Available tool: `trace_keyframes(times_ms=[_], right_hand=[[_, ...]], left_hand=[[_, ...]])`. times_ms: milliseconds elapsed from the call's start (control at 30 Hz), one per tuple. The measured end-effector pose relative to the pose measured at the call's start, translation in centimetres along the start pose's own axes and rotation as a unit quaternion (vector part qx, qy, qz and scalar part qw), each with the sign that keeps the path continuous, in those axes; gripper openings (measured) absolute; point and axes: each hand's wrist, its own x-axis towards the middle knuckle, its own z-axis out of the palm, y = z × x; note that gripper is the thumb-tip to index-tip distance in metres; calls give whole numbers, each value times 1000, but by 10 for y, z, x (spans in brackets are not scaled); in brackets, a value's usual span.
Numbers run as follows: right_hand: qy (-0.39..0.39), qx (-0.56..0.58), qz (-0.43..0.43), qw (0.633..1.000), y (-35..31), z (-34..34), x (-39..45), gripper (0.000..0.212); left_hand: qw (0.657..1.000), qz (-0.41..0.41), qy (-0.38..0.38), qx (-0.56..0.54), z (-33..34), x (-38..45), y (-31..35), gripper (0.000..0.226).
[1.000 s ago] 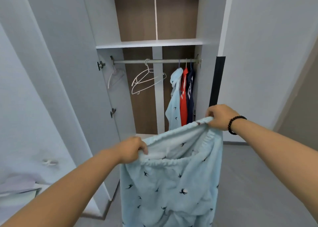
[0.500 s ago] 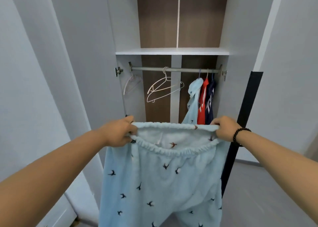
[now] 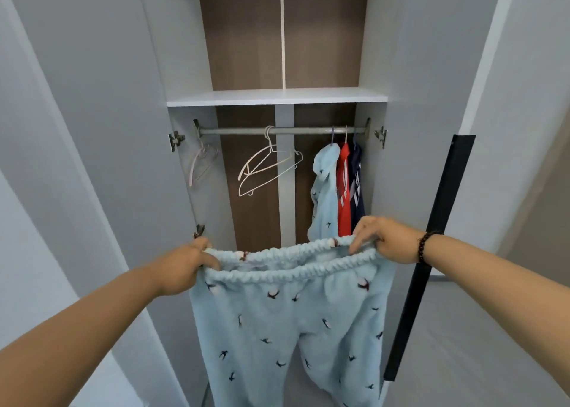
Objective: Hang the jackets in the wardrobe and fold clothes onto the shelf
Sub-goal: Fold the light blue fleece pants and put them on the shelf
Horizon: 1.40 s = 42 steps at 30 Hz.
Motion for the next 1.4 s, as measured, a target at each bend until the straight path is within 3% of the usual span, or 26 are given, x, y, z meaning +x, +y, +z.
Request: trace_keyframes(times_ms=[100,233,367,567,700,833,933,1033,1100,1267,1400], right_hand=[[-30,-107,52,992,-4,5,9,46],[20,-100,114,988,-1,6,0,27],[70,-48,111,990,8,5,-29,37],[-22,-166,88,982,9,-15,-45,43],[64,-239,39,968,7,-31,-43,43],[176,-267,-44,946,-4,-54,-38,30],[292,-289,-125,903,-14,-74,-36,24],[375,-267,-141,876,-24,-98,-35,34],[418,-210,-109,877,-35,-110,-27,37],[404,-105,38,908,-62,-128,16,43],[294,-97,159,938,-70,-129,38,42]], left_hand=[[1000,12,2,6,8,13,-2,23],[999,36,24,-14,8,27,0,34],[990,79,68,-94,-4,36,1,41],[979,96,150,-97,-23,59,8,35],[968,42,234,-82,-45,66,11,35],[920,-30,351,-171,-66,62,16,45],[864,-59,424,-267,-85,53,16,47],[804,-76,485,-335,-107,41,15,43],[770,-86,509,-375,-120,36,17,34],[766,-138,430,-456,-125,42,35,11],[690,-202,283,-635,-113,44,49,12]])
